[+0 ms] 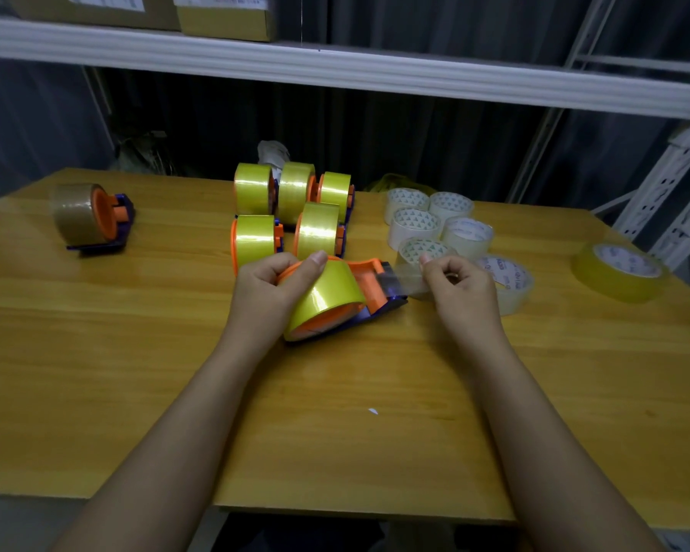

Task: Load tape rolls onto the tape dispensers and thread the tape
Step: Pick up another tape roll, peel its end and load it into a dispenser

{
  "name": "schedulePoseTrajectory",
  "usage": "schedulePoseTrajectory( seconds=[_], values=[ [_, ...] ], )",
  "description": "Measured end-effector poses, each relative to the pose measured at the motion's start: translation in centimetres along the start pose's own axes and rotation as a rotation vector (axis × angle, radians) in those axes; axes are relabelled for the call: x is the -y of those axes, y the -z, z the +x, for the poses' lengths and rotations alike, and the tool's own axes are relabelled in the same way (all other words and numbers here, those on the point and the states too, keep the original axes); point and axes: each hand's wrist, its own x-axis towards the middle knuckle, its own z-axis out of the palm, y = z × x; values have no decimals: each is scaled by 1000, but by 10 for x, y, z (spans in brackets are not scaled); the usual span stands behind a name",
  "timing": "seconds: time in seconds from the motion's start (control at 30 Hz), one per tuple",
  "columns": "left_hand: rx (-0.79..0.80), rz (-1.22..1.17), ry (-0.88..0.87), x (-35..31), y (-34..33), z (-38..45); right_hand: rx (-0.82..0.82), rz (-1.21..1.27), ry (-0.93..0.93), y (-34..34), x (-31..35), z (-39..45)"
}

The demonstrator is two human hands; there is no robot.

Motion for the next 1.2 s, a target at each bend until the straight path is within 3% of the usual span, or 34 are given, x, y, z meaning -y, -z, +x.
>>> schedulePoseTrajectory(
  seconds=[0.63, 1.2],
  values=[
    [16, 46, -34, -1, -3, -4, 106, -96, -156, 6, -7, 3],
    [70, 46, -31, -6, -5, -7, 71, -107, -143, 7, -7, 5]
  ],
)
